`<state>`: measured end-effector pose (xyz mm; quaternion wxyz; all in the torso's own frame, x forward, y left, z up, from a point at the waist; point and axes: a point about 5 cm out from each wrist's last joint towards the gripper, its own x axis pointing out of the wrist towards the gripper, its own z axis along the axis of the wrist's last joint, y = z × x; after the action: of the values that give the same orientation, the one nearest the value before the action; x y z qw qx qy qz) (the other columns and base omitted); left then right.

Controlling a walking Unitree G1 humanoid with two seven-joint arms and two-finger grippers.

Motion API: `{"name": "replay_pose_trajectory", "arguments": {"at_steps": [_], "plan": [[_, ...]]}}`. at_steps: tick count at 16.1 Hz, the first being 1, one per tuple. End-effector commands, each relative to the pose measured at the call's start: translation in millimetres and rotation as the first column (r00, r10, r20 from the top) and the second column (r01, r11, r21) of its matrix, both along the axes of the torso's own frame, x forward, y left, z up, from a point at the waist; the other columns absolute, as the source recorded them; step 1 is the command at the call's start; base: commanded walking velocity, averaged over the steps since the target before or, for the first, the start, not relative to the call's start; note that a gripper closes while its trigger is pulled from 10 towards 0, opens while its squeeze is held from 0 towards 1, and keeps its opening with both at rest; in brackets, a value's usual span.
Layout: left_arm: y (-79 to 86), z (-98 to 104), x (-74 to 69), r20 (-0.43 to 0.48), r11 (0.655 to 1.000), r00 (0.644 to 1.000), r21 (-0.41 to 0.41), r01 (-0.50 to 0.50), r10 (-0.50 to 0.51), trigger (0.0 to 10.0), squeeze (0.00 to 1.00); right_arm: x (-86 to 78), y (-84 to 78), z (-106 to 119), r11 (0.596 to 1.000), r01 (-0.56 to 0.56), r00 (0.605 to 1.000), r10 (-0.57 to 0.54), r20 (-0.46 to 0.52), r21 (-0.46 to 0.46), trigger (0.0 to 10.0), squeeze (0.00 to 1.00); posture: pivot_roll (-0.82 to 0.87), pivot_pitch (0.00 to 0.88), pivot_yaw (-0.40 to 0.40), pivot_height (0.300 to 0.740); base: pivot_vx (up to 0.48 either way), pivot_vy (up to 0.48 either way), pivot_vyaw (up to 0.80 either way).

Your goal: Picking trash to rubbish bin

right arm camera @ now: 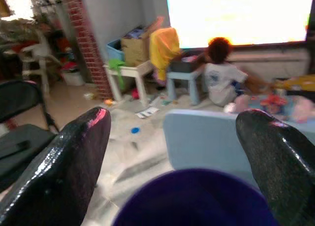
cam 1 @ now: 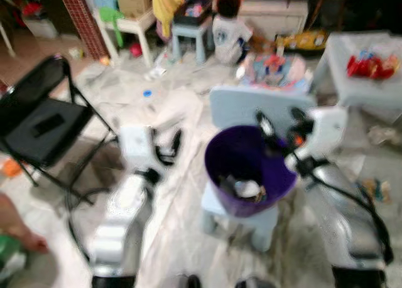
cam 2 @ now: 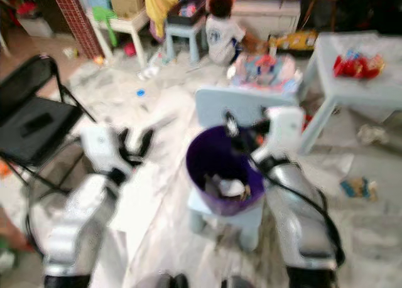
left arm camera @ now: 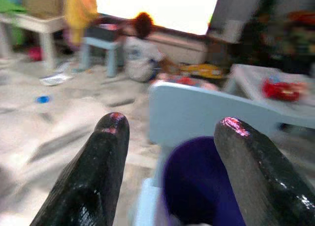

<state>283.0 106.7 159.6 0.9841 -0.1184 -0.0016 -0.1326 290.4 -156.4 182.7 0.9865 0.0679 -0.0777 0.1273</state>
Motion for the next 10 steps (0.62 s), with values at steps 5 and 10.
{"name": "replay_pose_trajectory", "arguments": {"at_steps": [5,10], "plan": [[3.2,1.8,1.4,0.011,1.0,1.0,-0.017,-0.013,0.013,10.0,0.0,0.5,2.9,7.4,1.0,-0.014,1.0,0.014,0.028,-0.001,10.0,0.68,-0.04,0.15,0.034,0.74,0.0,0.0,0.0],[3.3,2.0,2.9,0.014,0.999,1.0,-0.029,-0.014,0.015,10.0,0.0,0.5,2.8,6.6,1.0,-0.014,1.0,0.014,0.014,-0.005,10.0,0.59,-0.04,0.15,0.033,0.74,0.0,0.0,-0.32]]}}
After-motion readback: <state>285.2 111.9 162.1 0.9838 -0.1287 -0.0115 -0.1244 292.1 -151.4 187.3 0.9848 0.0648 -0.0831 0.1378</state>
